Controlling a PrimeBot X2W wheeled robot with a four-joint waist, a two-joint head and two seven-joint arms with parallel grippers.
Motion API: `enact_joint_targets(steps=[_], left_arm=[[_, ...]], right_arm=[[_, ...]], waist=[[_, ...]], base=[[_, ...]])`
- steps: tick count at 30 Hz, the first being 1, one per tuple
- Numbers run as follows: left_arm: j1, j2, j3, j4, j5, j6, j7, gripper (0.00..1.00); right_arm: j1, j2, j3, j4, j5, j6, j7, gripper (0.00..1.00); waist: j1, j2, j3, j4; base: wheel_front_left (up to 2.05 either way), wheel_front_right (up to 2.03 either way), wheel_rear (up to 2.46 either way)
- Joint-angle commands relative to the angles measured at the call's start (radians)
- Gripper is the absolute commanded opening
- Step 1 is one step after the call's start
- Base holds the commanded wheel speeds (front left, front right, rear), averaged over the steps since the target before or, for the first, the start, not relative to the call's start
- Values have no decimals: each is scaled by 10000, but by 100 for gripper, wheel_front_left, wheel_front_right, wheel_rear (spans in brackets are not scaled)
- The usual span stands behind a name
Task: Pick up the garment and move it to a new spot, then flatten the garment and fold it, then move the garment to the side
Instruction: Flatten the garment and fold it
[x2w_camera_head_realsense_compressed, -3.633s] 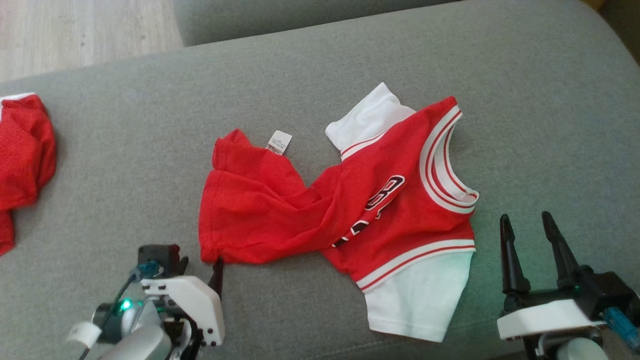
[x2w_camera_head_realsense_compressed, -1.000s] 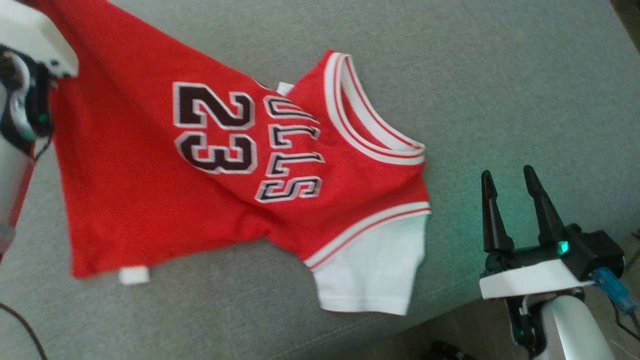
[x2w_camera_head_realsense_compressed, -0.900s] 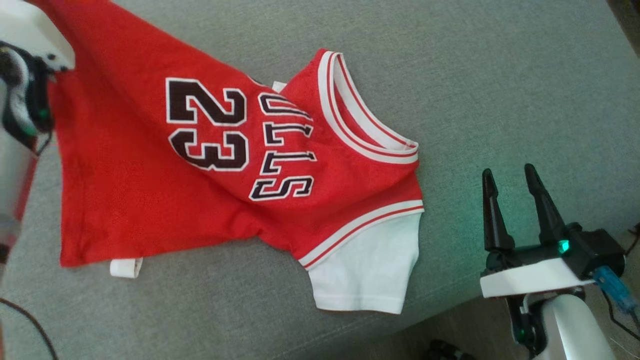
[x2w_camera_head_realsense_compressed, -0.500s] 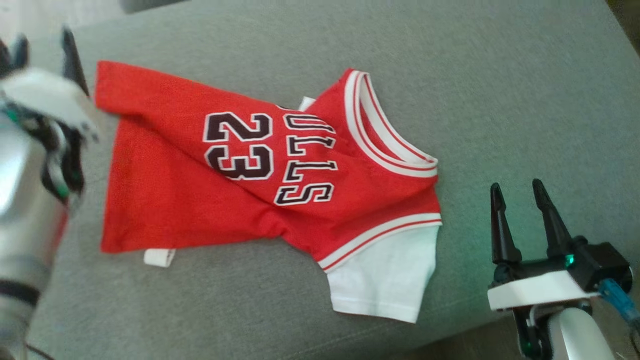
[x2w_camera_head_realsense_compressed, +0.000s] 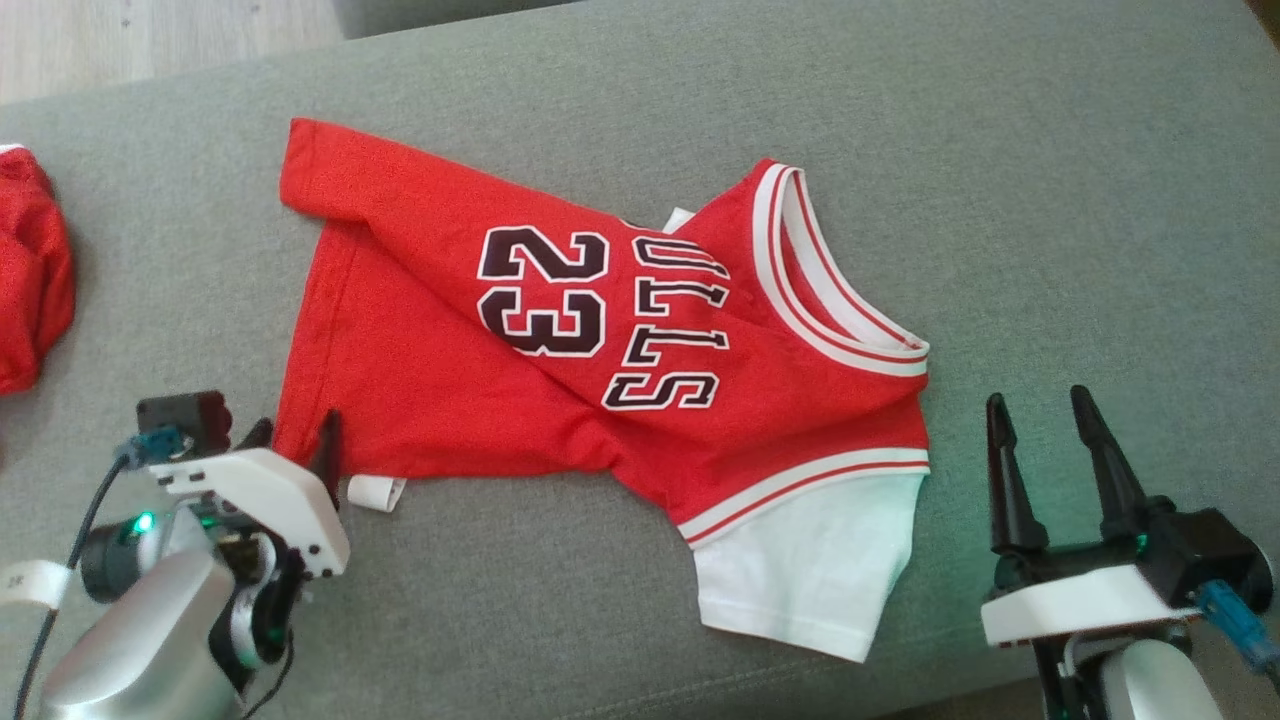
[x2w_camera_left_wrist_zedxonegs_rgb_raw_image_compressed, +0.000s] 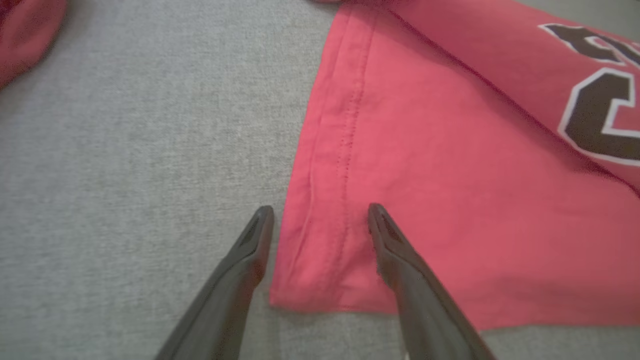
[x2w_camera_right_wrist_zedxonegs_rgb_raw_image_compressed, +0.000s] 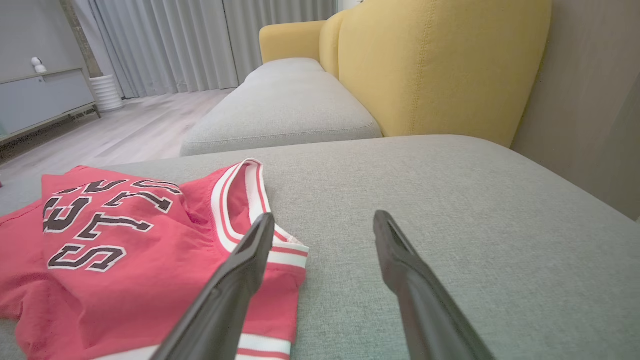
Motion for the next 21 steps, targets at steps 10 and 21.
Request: enact_joint_targets(steps=[10,21], left_arm=[[331,870,303,-1232,-365,309,951,5],[1867,1224,798,-2704,-897,1040,566,0]], right_arm=[[-46,-70,261,-301,-132,77,-95,100],[354,-70,106,-220,-180,77,-95,100]], waist=[[0,0,-45,-103],[0,0,-688,297]], base=[[0,0,0],[0,0,0]])
